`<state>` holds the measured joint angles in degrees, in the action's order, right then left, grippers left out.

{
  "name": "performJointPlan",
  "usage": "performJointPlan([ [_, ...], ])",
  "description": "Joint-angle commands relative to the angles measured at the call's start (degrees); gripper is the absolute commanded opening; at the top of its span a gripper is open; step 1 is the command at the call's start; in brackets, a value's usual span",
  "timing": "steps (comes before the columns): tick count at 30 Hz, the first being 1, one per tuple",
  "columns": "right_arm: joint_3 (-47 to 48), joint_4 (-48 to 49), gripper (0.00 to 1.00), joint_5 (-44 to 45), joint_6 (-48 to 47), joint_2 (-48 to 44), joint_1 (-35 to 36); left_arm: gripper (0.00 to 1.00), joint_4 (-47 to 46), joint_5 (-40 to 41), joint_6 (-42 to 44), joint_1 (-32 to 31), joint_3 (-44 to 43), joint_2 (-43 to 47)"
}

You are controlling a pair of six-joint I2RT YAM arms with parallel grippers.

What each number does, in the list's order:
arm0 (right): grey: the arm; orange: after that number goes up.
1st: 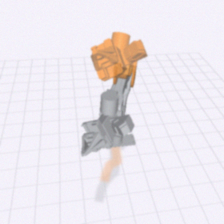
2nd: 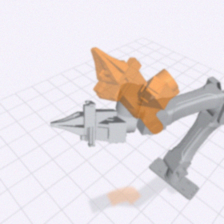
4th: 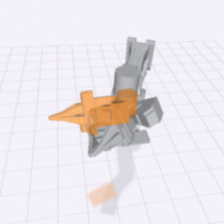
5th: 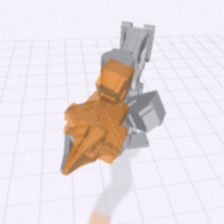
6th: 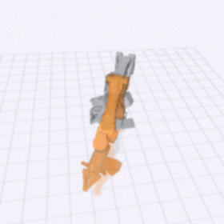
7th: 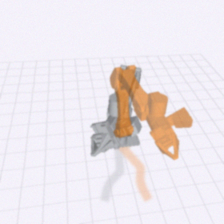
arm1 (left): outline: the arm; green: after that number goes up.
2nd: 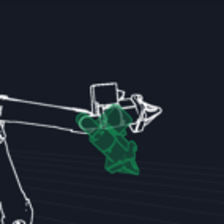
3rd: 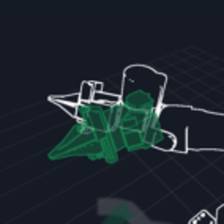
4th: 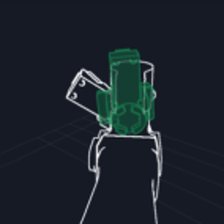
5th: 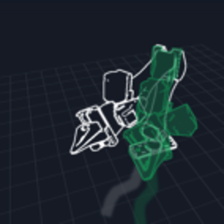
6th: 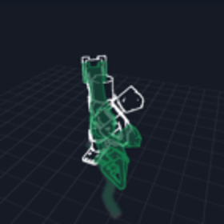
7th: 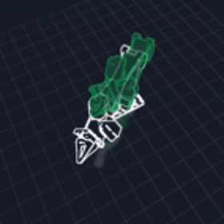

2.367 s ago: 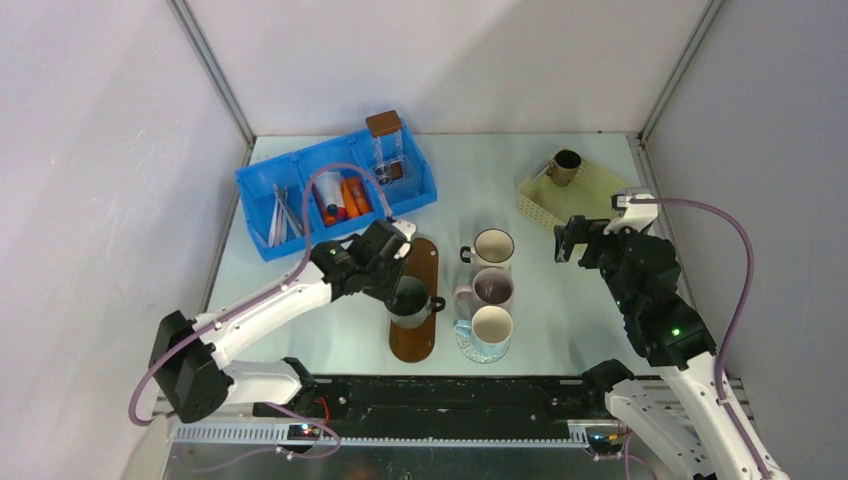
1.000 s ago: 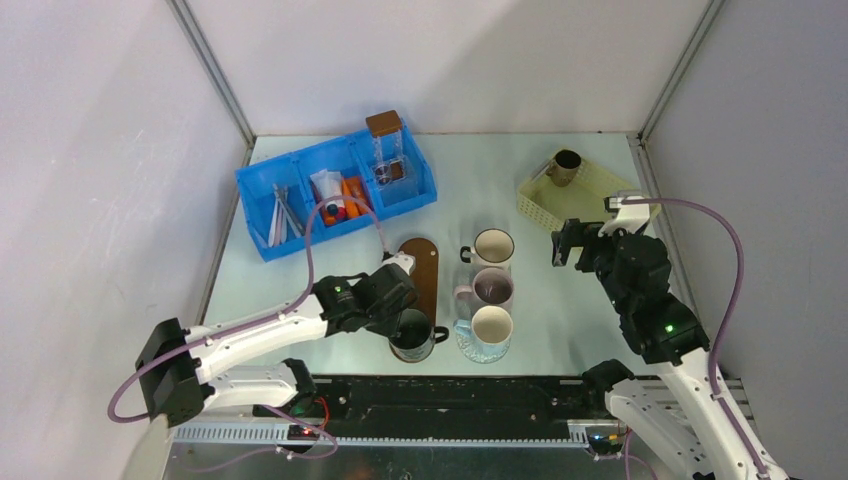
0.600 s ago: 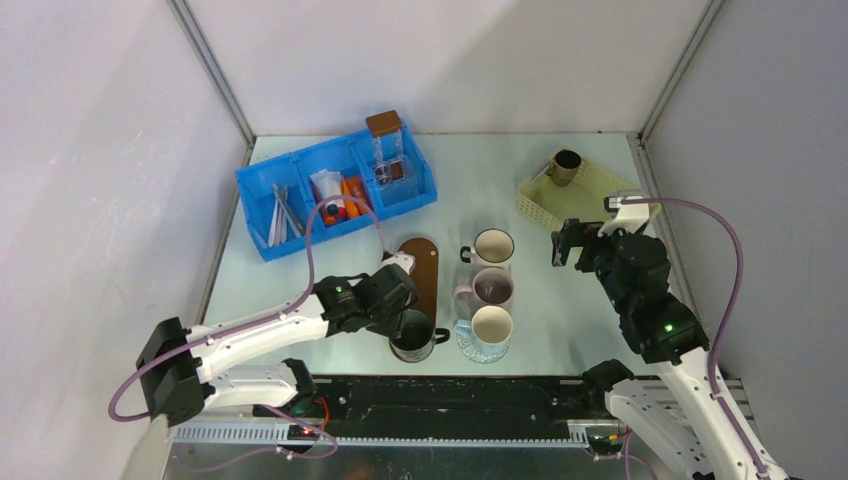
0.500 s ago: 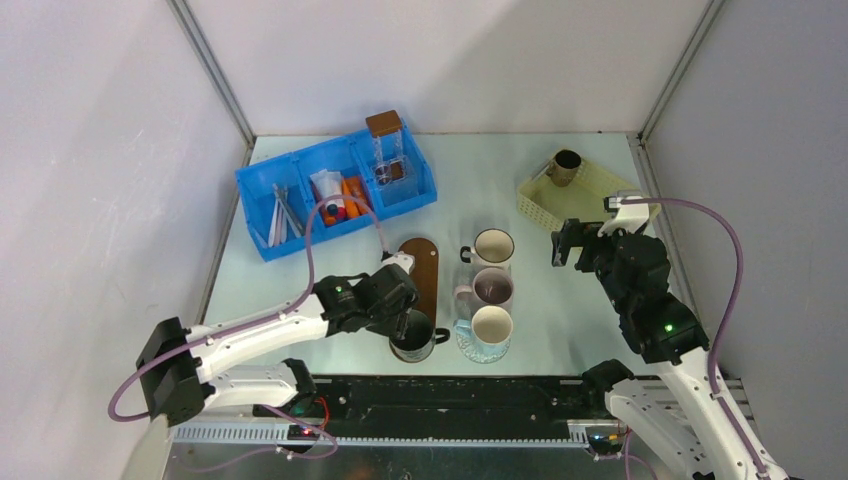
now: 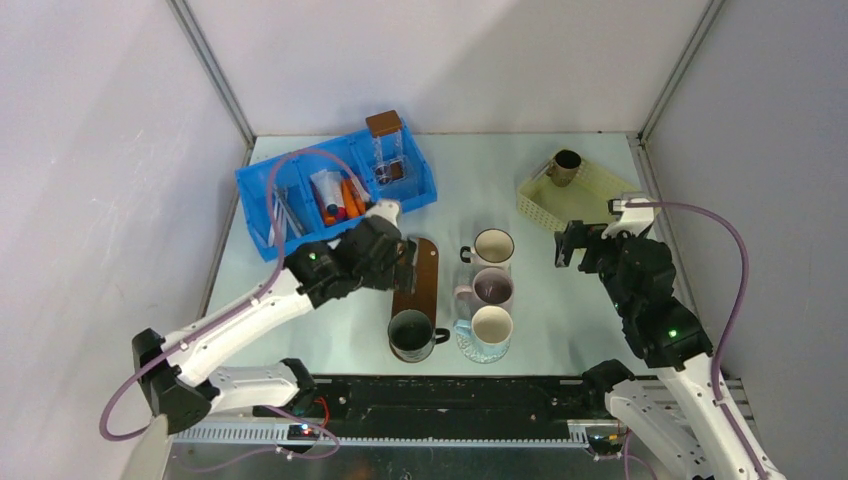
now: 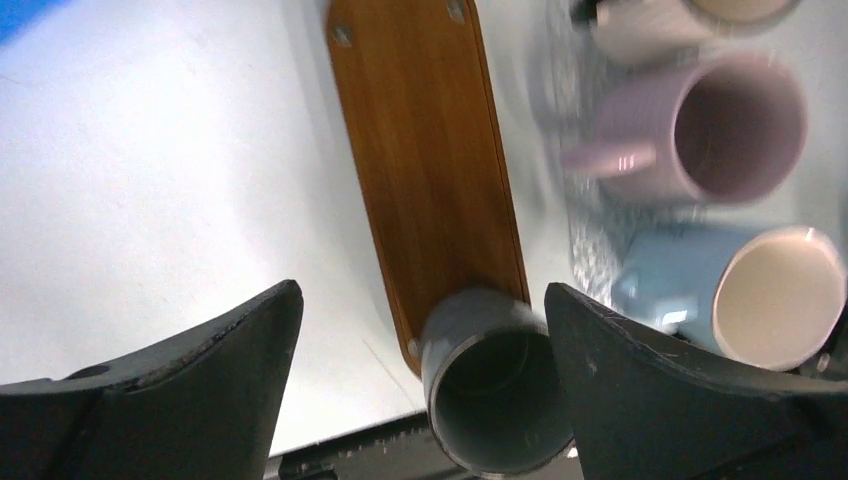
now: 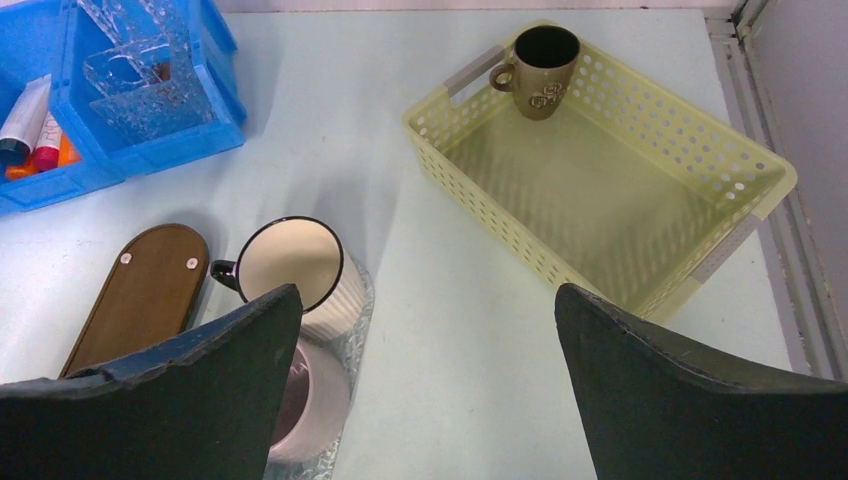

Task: Prepare toiletry sets of a toothbrush and toothpaste on the tray
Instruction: Adjust the cup on the tray.

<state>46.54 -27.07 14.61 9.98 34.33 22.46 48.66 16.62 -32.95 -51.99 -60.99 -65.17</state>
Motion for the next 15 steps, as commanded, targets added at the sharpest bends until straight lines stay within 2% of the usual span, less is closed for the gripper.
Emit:
performJointPlan([
  [1,-0.23,1.80,1.00,1.53,-0.67,-0.84,-0.22,0.97,-0.27,3.55,3.55,6.40,-8.14,-3.19],
  [8,-0.23,0.73,1.00,2.47,-1.06,-1.62,-0.27,0.98,-4.82,2.82,5.19,16.05,-18.70,-13.00],
  [15,-0.57,-0.09,1.00,2.74,-1.18,-1.50,-0.22,0.93,-7.66,1.09,6.41,20.76,-31.91,-27.81],
])
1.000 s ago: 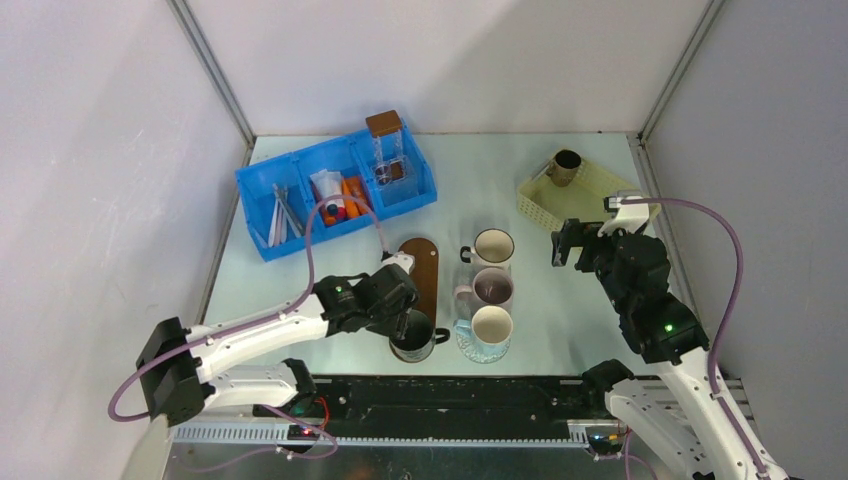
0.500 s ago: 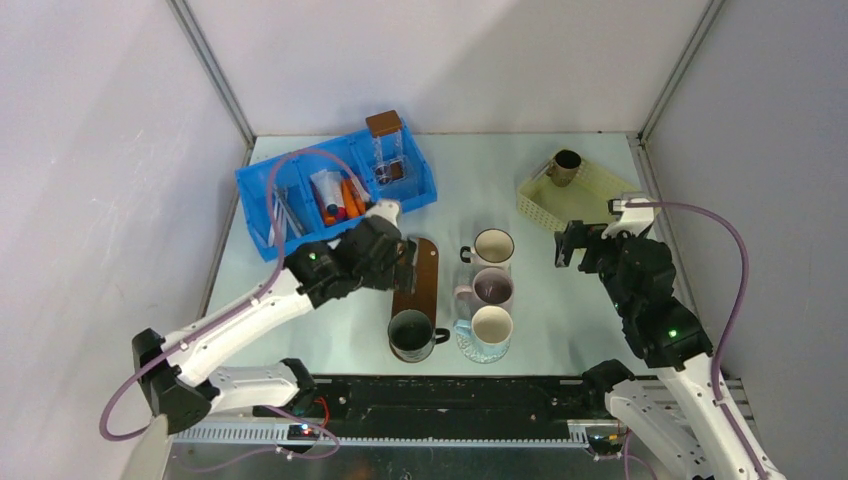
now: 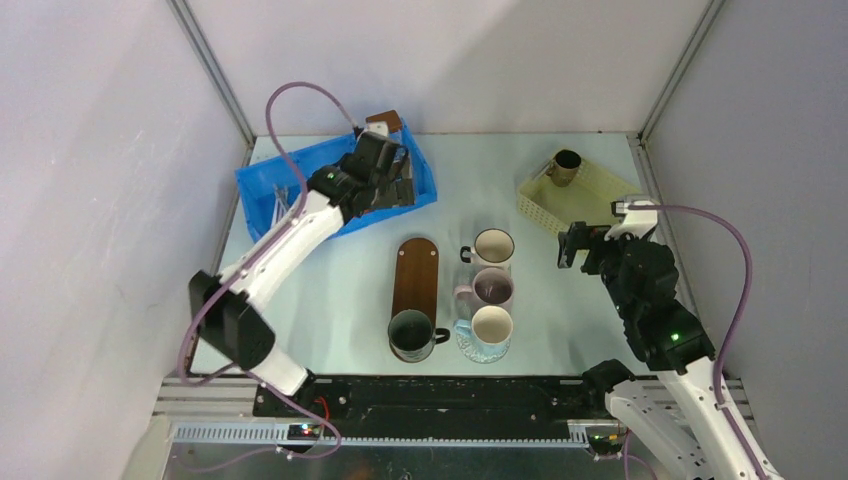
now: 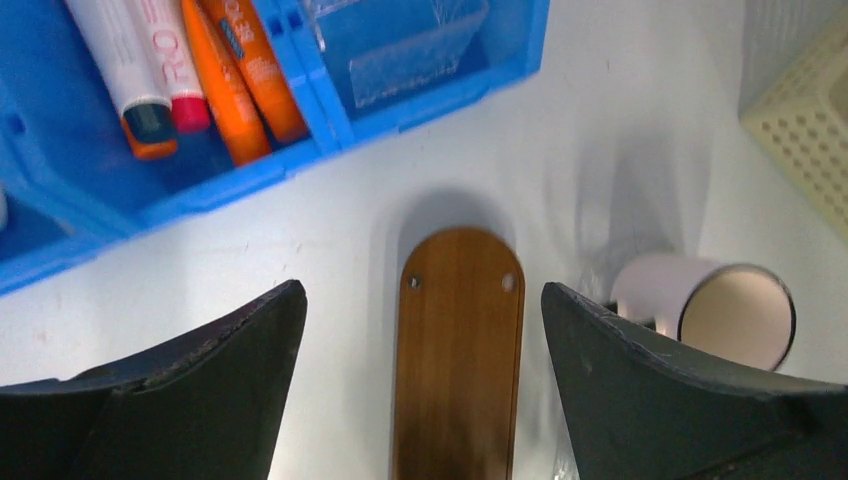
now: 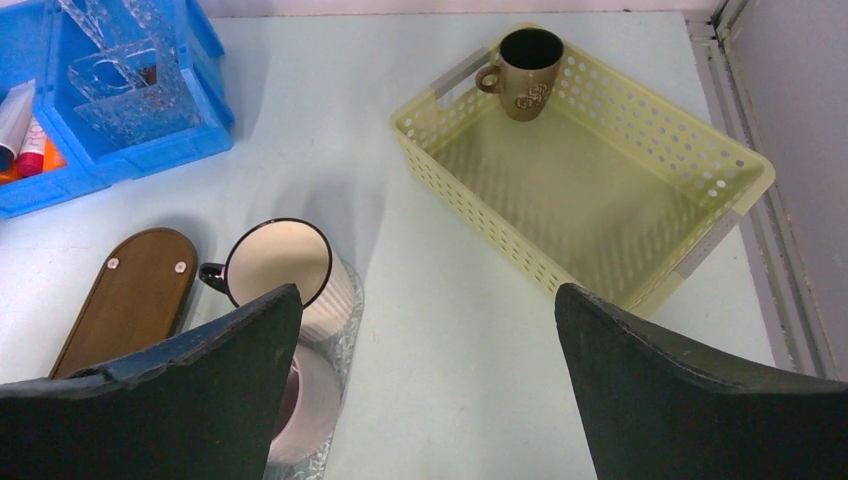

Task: Prepare toiletry sets of a toothbrush and toothpaste on the tray
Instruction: Adjust the cup on the tray, then pick up the toothpaste holder from the storage box.

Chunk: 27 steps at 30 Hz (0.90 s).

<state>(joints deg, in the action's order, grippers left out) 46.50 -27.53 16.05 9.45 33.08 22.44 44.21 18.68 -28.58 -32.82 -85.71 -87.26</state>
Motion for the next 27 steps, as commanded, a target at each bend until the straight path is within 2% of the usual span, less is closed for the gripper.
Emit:
performJointPlan([
  [1,-0.77,0.42,1.00,1.38,-0.70,-0.40,-0.20,0.93,-3.32,-0.94,2.30,1.96,-10.11,-8.73],
  [7,-1.47,0.70,1.00,1.21,-0.74,-0.47,-0.21,0.89,-2.49,-0.35,3.52,3.57,-23.07,-21.73],
  [9,-1.50,0.62,1.00,1.18,-0.68,-0.46,-0.28,0.85,-2.11,0.20,3.63,4.11,-26.82,-25.46],
  [13,-1.73,0.46,1.00,1.25,-0.78,-0.68,-0.32,0.70,-2.23,-0.53,3.58,5.09,-32.46,-31.48],
  [21,-2.26,0.31,1.00,1.61,-0.97,-1.46,-0.28,0.46,-3.69,-1.03,2.57,6.68,-35.80,-38.22],
  [27,-2.70,0.00,1.00,1.66,-0.89,-1.86,-0.29,0.45,-6.29,-2.50,2.03,7.44,-35.77,-41.59],
])
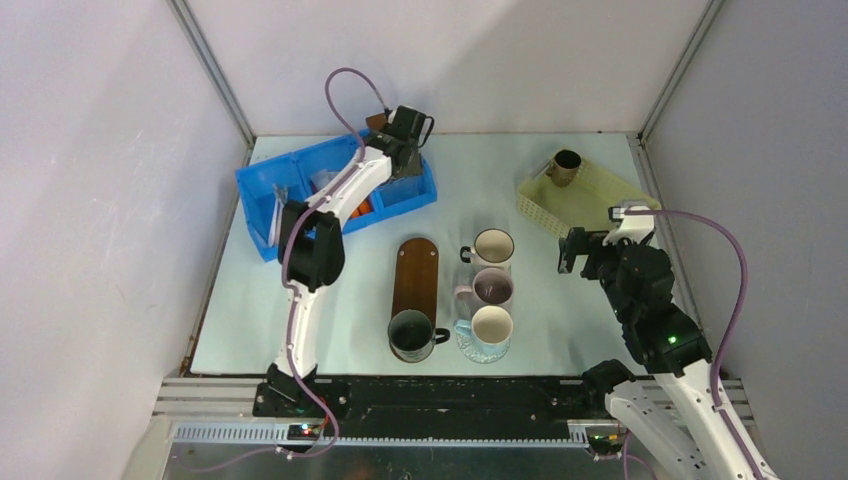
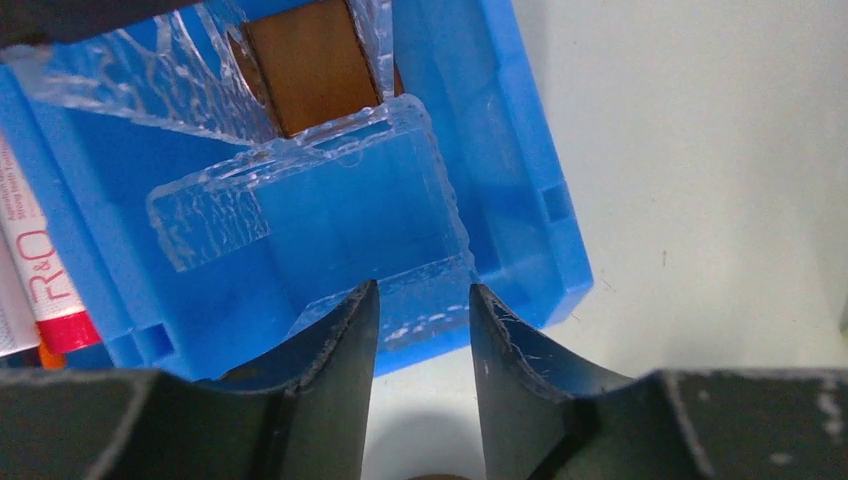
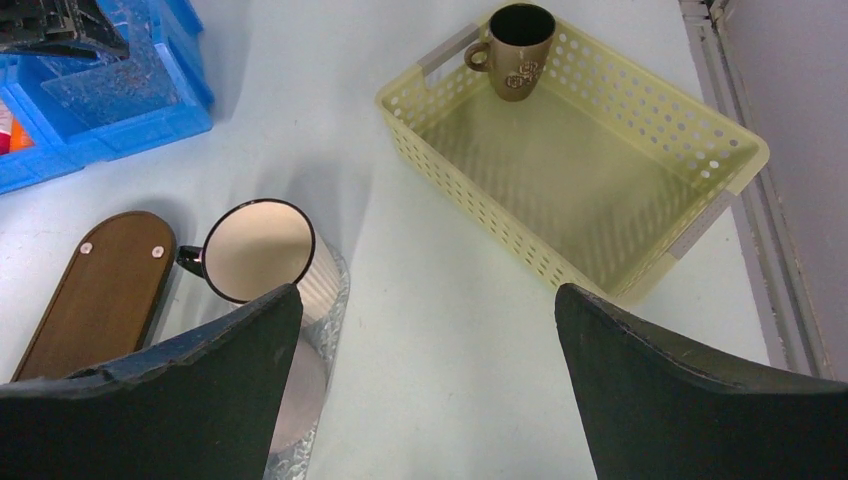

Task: Prepare toiletry sets of a toothbrush and toothpaste on the tray
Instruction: Pick up the toothpaste holder from the storage box.

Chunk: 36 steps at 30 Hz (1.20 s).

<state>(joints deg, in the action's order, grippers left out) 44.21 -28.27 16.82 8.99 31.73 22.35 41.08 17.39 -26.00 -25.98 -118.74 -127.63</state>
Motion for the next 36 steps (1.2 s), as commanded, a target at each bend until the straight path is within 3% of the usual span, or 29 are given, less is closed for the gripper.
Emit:
performJointPlan([
  [1,-0.47,0.62,1.00,0.92,-0.50,-0.51,-0.20,0.47,-3.72,-1.39,-0.63,0.59,-2.75,-1.83],
  [13,-1.21,0.49,1.00,1.01,-0.45,-0.94,-0.21,0.46,-6.12,-3.55,-2.06,1.96,-1.13,-2.53],
  [25,-1.44,0.79,1.00,0.27,-0.54,-1.10,-0.20,0.57,-12.81,-7.08,-2.39,1.80,8.33,10.63],
  [36,-1.67,0.60,1.00,0.08,-0.46,-1.27,-0.20,0.60,-12.81,-8.91,-2.61,1.72,7.48,6.93],
])
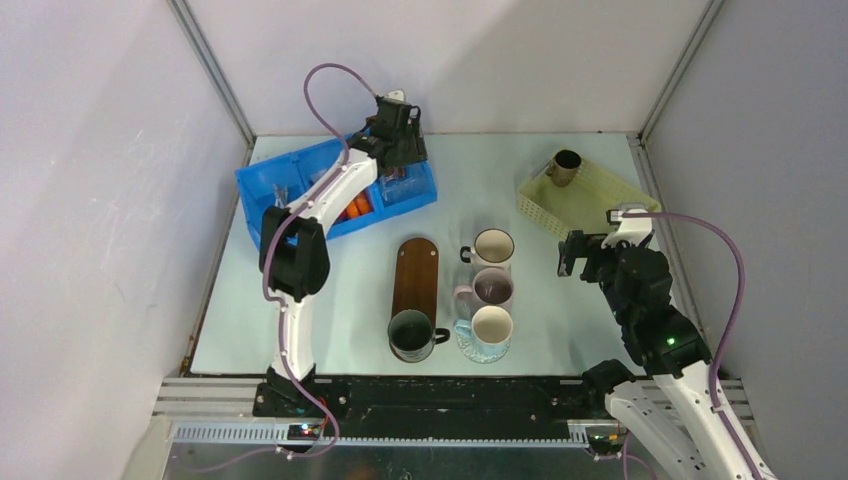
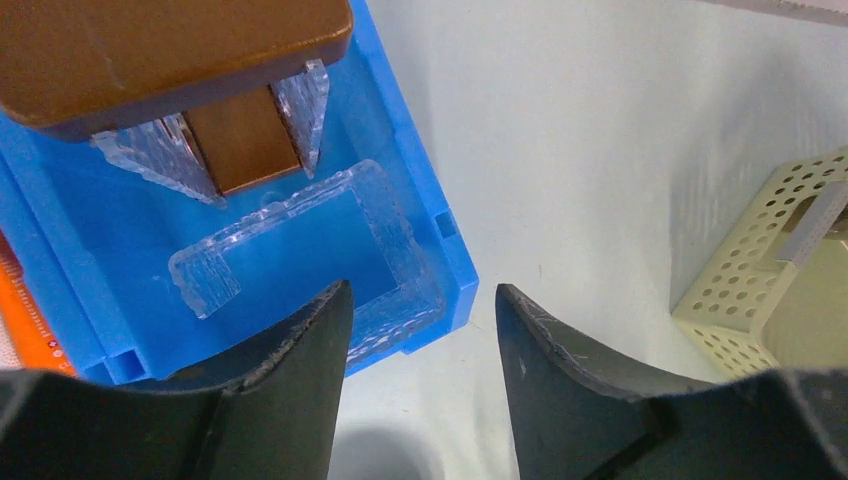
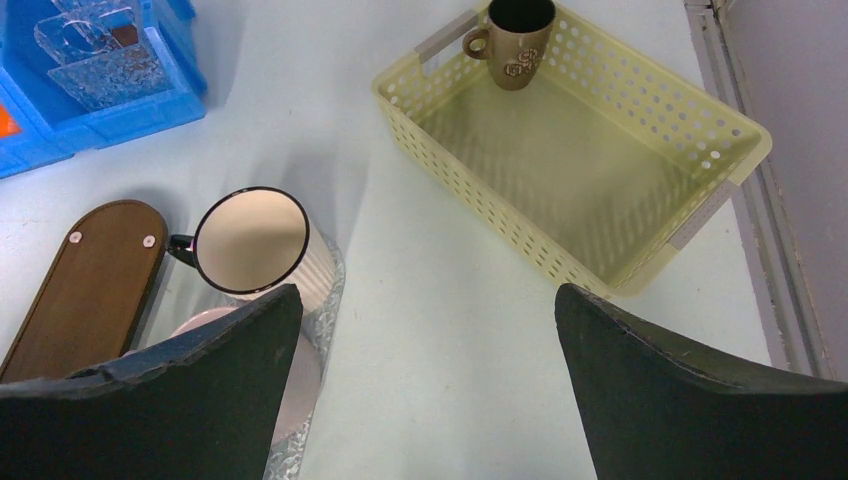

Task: Prepare toiletry sets of a toothbrush and toothpaste on the tray
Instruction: Pick up the toothpaste holder from the storage box.

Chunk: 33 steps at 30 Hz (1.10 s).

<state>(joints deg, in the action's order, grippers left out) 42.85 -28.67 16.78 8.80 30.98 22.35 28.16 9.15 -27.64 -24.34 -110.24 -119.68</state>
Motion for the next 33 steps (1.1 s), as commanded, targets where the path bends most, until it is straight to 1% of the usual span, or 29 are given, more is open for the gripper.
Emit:
performJointPlan([
  [1,-0.31,0.94,1.00,0.20,-0.23,-0.55,-0.20,0.60,0.30,-0.50,-0.86,0.08,-0.98,-1.33],
  [4,-0.54,0.96,1.00,0.39,-0.42,-0.57,-0.27,0.59,0.42,-0.92,0.00,-0.01,0.93,-0.50],
  [10,-0.84,1.82,1.00,-0.50,-0.26,-0.28,-0.20,0.58,-0.98,-1.67,2.54,-0.19,8.03,2.99],
  [14,-0.84,1.81,1.00,-0.67,-0.19,-0.21,-0.16,0.58,-1.41,-2.16,7.32,-0.14,10.86,4.14],
  [19,-0.90,1.78,1.00,-0.86,-0.10,-0.22,-0.13,0.59,0.04,-2.90,17.81,-0.10,9.07,3.34],
  [27,-0.85,1.33,1.00,-0.95,0.03,-0.43,-0.12,0.60,4.56,-9.82,30.85,0.17,3.49,-0.01],
  [33,-0.85,1.11,1.00,-0.76,0.00,-0.53,-0.14,0.53,8.94,-13.25,37.39,0.26,-1.57,-3.15],
])
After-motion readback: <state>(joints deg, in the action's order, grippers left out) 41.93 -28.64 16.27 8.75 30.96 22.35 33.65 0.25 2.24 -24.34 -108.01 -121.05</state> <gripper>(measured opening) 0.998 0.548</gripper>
